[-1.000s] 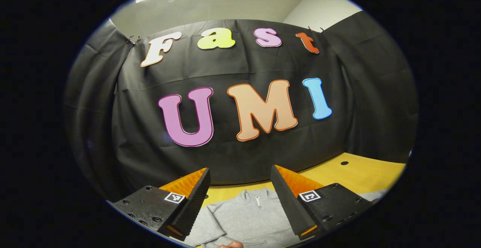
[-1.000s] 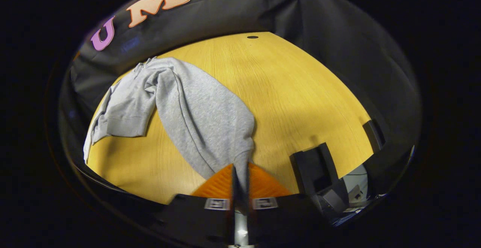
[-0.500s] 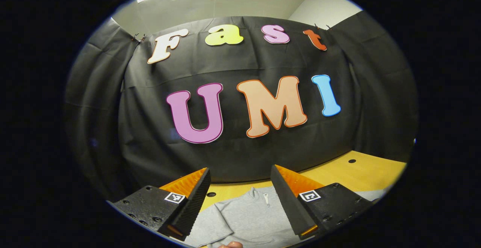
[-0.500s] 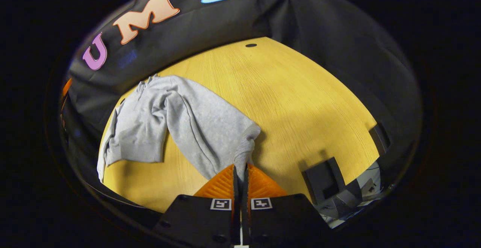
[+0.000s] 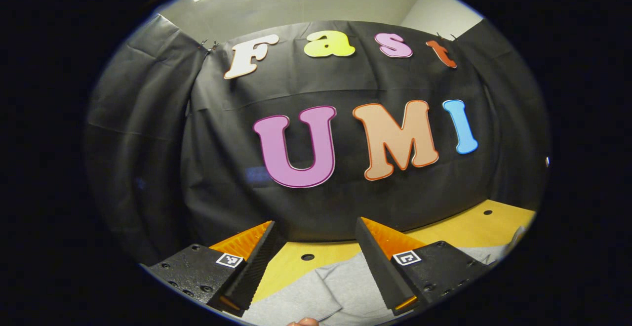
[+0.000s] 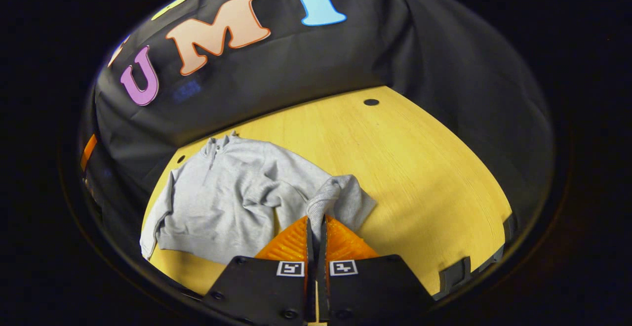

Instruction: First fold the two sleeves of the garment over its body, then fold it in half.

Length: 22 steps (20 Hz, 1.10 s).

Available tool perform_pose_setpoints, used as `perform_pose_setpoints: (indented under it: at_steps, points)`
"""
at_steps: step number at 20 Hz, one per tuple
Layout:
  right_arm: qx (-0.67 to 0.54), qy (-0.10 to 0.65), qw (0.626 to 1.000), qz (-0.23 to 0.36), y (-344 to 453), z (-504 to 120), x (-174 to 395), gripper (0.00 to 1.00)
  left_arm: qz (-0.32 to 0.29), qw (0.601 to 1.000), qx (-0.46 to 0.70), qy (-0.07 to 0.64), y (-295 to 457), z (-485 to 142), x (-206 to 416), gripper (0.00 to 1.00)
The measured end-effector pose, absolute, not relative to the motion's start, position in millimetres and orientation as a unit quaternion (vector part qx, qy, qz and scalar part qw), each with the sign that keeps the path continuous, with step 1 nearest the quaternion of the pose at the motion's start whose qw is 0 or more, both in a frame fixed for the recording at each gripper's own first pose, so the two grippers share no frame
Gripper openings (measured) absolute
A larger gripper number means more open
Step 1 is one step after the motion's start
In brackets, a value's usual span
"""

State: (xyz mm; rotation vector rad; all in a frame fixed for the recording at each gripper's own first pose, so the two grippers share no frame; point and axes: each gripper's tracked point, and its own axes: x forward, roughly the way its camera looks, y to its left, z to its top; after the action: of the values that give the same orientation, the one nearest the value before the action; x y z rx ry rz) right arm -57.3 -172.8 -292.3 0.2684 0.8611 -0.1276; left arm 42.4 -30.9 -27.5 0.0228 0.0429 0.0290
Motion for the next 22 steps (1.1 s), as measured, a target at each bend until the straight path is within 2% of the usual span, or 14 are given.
perform_pose_setpoints:
  at_steps: [4,5,6,22]
  points:
    - [0.138,0.405,0.903,-0.040,-143.6,-284.4,-20.3,0.04,0.050,0.998,0.014,0.027,6.0,-34.0,37.8,0.94]
    - [0.139,0.403,0.904,-0.035,-135.9,-284.4,-11.8,0.04,0.057,0.998,0.014,0.028,15.0,-35.5,36.3,0.96]
    - [0.138,0.401,0.905,-0.029,-128.6,-283.0,-3.8,0.04,0.065,0.997,0.015,0.029,24.0,-36.3,34.6,0.94]
    - [0.145,0.366,0.918,0.052,9.3,-259.7,104.8,0.04,0.155,0.987,0.027,0.044,130.4,-53.4,7.7,0.94]
